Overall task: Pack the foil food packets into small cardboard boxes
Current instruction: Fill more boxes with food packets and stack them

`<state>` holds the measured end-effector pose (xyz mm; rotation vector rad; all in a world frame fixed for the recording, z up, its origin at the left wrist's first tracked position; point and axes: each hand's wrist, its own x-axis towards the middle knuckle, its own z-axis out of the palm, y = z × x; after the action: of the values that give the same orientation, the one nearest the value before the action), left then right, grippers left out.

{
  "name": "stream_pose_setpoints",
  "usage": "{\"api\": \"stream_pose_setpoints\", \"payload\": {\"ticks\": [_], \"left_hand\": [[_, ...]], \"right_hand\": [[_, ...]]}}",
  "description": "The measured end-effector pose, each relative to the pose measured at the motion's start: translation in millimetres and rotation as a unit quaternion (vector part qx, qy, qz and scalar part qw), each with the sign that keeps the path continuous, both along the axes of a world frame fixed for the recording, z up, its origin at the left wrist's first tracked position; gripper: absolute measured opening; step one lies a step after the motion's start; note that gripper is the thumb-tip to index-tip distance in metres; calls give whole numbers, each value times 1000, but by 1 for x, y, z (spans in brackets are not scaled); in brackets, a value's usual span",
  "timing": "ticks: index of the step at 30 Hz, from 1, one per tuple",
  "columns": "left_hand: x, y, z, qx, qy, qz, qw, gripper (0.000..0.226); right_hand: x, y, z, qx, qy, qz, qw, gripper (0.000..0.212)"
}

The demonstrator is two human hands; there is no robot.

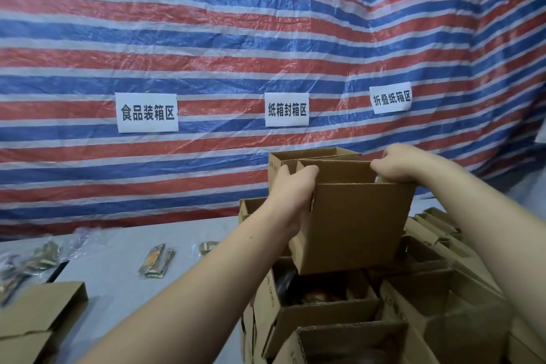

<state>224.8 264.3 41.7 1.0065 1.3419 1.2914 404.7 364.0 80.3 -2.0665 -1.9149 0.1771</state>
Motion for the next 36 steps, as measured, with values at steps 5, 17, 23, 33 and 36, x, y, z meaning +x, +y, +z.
{"api": "stream_pose_setpoints", "payload": {"ticks": [5, 17, 23, 33, 36], "left_hand": [[-3, 2, -2, 26, 28, 21, 999, 63], [-62, 4, -5, 65, 30, 74, 995, 47], [-155, -8, -7, 82, 59, 121, 988, 34], [-397, -38, -88, 44, 151, 232, 960, 12], [-463, -49, -138, 2, 206, 246, 947, 15]], "right_hand": [[-8, -2, 4, 36, -25, 9, 999, 35], [-107, -34, 23, 219, -9, 180, 959, 20], [-219, -64, 37, 192, 27, 293, 936, 31], [-435, -69, -35, 107, 91, 366, 920, 29], [-479, -66, -97, 53, 145, 369, 917, 24]]}}
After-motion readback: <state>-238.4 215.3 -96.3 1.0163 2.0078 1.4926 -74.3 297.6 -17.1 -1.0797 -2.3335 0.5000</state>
